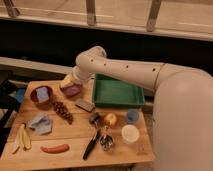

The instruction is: Place sponge in table surface

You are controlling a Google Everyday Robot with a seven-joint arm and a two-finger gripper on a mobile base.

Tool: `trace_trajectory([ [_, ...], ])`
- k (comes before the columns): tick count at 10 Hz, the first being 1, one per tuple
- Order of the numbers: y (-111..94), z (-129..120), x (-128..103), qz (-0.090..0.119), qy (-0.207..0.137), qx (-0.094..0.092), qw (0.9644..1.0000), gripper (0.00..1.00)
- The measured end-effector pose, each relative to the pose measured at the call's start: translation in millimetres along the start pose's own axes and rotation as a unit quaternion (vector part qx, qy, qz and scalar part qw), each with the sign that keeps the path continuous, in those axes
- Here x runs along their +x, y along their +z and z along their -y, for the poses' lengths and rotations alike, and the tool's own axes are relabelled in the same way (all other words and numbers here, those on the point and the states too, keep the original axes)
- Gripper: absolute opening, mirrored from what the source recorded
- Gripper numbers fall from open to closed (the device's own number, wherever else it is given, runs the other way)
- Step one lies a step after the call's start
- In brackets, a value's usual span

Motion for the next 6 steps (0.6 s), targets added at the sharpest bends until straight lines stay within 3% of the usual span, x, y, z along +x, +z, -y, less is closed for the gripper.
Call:
trace_trajectory([
  [6,67.8,-98.4,-29.4,-0.034,-0.038,-0.071,0.9962,0.80],
])
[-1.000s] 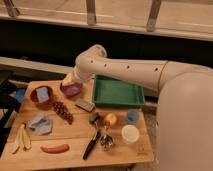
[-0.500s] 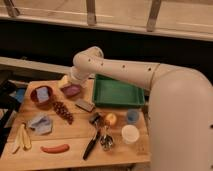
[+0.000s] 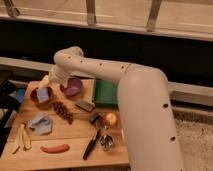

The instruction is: Place sponge in table surface

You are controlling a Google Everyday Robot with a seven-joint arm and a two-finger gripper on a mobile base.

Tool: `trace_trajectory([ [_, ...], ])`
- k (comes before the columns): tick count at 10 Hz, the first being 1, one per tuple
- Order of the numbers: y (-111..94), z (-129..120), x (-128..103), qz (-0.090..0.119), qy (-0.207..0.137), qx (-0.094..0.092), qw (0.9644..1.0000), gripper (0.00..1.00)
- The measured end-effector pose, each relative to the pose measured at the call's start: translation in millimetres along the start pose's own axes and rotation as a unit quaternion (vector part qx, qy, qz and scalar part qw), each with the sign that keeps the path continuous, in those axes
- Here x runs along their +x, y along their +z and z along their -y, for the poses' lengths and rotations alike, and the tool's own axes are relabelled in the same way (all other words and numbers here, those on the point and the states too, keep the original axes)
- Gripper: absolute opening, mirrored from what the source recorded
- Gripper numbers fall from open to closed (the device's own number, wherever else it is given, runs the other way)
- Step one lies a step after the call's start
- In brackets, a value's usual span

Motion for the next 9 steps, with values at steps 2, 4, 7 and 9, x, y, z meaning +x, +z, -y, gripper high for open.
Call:
trace_trajectory([
  [2,3.9,-7.2,-5.4,0.002,0.003,-0.012,0.9999,0.80],
  [4,4.6,-7.8,-5.0,0.001,0.003,-0.012,0.9999,0.80],
  [7,10.1,-9.5,-9.7,0.001,-0.009,-0.017,0.9998,0.80],
  [9,28.6,-25.9,-23.9,-0.004,-0.027,-0.030,0.9992,0.80],
])
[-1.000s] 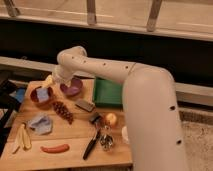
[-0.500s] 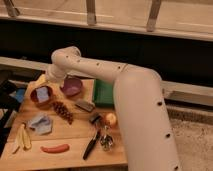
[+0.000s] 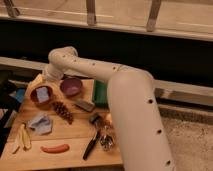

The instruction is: Place sponge in table surface

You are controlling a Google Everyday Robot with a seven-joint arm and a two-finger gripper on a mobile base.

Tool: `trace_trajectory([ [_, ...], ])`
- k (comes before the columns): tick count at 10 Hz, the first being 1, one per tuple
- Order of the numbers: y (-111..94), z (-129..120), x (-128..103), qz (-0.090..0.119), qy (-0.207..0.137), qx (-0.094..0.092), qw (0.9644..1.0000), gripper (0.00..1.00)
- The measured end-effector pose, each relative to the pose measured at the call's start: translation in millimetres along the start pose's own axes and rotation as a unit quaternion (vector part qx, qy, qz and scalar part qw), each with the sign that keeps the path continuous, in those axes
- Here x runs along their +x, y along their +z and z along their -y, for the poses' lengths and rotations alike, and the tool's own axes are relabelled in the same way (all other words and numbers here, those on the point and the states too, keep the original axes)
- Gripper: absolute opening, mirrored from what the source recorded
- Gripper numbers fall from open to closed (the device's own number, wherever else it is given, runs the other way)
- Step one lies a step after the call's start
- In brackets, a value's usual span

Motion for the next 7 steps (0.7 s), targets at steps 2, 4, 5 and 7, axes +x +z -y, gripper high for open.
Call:
trace_trajectory([
  [2,19.3,-14.8,-15.6,-0.008,-0.021,-0.009,0.9997,0.80],
  [4,34.7,-27.1,-19.3,-0.020,-0.046,-0.009,0.9987,0.80],
  [5,38.5,-29.0,-19.1,-0.022,-0.051,-0.010,0.9984,0.80],
  [7,37.2,-26.4,-19.3,-0.021,-0.049,-0.009,0.9985,0.80],
])
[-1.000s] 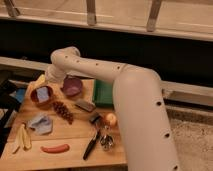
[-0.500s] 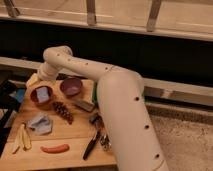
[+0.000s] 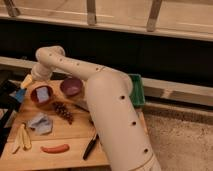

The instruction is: Place sponge in table surface

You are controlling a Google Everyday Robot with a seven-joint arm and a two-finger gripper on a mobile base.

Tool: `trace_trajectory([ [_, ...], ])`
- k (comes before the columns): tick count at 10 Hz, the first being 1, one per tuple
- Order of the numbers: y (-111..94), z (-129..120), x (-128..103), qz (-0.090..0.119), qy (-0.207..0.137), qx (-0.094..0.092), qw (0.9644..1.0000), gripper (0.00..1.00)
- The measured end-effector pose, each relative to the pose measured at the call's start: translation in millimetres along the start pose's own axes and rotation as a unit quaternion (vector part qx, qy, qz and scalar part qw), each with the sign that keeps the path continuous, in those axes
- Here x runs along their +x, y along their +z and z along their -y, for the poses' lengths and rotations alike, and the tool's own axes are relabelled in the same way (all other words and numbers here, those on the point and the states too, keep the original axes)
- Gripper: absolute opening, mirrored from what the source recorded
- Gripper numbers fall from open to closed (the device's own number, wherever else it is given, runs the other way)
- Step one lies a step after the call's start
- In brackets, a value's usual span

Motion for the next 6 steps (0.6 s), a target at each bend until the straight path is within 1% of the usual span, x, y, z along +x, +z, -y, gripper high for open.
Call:
trace_trajectory([
  [3,1.8,-1.6,0.5,-0.002,0.001,-0.002,1.0000,0.80],
  [4,4.8,0.4,2.4,-0.005,0.007,-0.004,1.0000,0.80],
  [6,16.7,11.8,8.7,-0.011,0.024,-0.009,0.9996,0.80],
])
